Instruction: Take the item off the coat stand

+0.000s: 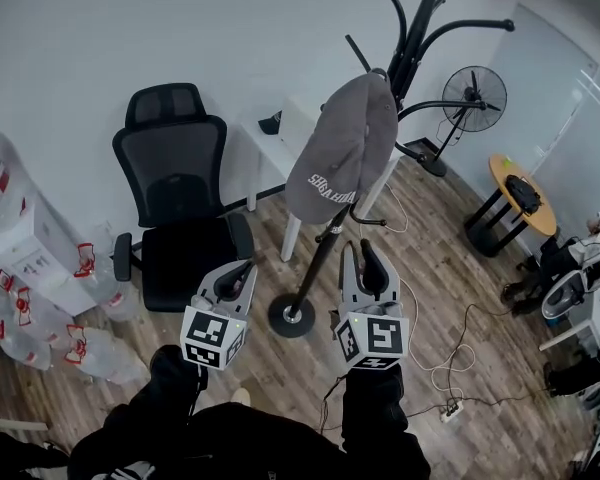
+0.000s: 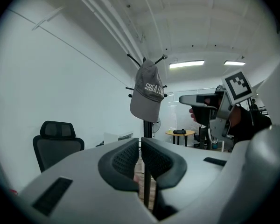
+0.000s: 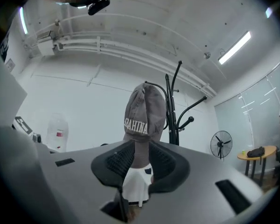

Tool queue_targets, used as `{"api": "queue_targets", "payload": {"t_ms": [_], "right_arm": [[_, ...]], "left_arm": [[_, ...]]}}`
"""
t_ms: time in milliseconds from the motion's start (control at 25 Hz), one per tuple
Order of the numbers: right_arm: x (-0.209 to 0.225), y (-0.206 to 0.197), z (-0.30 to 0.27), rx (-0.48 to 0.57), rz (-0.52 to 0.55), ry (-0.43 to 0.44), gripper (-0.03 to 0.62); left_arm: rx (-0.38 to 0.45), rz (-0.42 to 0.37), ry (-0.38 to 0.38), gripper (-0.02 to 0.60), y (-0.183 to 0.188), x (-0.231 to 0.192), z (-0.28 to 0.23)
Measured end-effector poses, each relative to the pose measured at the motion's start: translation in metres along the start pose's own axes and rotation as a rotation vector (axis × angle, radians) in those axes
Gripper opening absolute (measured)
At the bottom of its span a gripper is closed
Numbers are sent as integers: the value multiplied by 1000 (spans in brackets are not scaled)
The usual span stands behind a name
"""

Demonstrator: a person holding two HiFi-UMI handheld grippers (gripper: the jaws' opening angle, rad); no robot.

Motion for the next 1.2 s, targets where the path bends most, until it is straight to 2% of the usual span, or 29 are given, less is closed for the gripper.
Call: {"api": "queue_targets", "payload": {"t_ms": [200,400,840,1040,1200], "right_arm": [[5,39,-17,60,29,8,170],[2,68,-31,88,50,47,204],[-7,84,-78,30,65,99,297],[-5,82,-98,-26,87,68,290],[-2,78,-102,-47,89,25,202]], "left_arm": [[-5,7,6,35,-3,-5,1],[-4,16,5,35,-4,-6,3],[-1,34,20,35,-8,-19,8],[1,40,37,35,-8,-27,9],[3,45,51,35,-10,-35,9]]}}
Point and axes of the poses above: the fingertips, and each gripper's own axes: z backward along the fingers, x to its right, y out of its top, the point moved 6 cm from there along z, backward along the fingers, and after that the axes turned 9 degrees about y, right-handed, at the moved point
